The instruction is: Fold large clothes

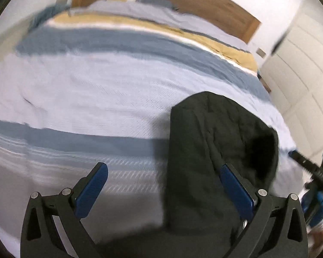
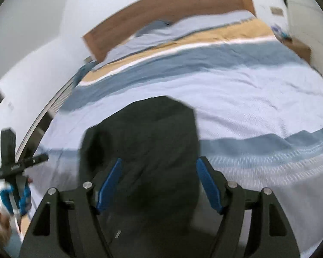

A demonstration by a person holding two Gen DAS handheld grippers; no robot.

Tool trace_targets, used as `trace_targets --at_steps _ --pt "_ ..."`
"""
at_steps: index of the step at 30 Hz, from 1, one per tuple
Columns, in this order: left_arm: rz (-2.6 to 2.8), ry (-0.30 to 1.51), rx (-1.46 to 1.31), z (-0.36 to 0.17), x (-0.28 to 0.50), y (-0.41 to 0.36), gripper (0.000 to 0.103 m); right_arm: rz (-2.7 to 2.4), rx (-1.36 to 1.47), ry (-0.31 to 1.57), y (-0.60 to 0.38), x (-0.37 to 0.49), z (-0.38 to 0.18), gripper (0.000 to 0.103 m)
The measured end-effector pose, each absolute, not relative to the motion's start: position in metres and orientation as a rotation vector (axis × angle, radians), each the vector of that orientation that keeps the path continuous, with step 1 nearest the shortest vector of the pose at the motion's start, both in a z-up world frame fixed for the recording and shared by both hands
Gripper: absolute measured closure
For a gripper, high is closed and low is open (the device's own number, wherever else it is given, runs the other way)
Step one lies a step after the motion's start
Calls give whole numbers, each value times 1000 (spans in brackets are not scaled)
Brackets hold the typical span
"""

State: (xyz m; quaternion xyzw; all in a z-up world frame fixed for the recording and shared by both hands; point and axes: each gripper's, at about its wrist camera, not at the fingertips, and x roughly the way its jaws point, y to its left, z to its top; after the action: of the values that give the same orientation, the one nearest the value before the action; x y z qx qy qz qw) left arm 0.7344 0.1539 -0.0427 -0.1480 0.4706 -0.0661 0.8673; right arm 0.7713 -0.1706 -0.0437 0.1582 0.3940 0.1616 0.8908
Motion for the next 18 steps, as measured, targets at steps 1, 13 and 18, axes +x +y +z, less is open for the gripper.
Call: trace_targets --at_steps 1,13,18 --pt "-124 993 -336 -53 746 154 1 329 346 821 -173 782 -50 32" --pt "-104 1103 -491 -127 844 117 14 337 425 949 -155 872 -112 33" --pt "-135 1157 -438 -129 843 94 84 319 325 1038 -133 871 -118 84"
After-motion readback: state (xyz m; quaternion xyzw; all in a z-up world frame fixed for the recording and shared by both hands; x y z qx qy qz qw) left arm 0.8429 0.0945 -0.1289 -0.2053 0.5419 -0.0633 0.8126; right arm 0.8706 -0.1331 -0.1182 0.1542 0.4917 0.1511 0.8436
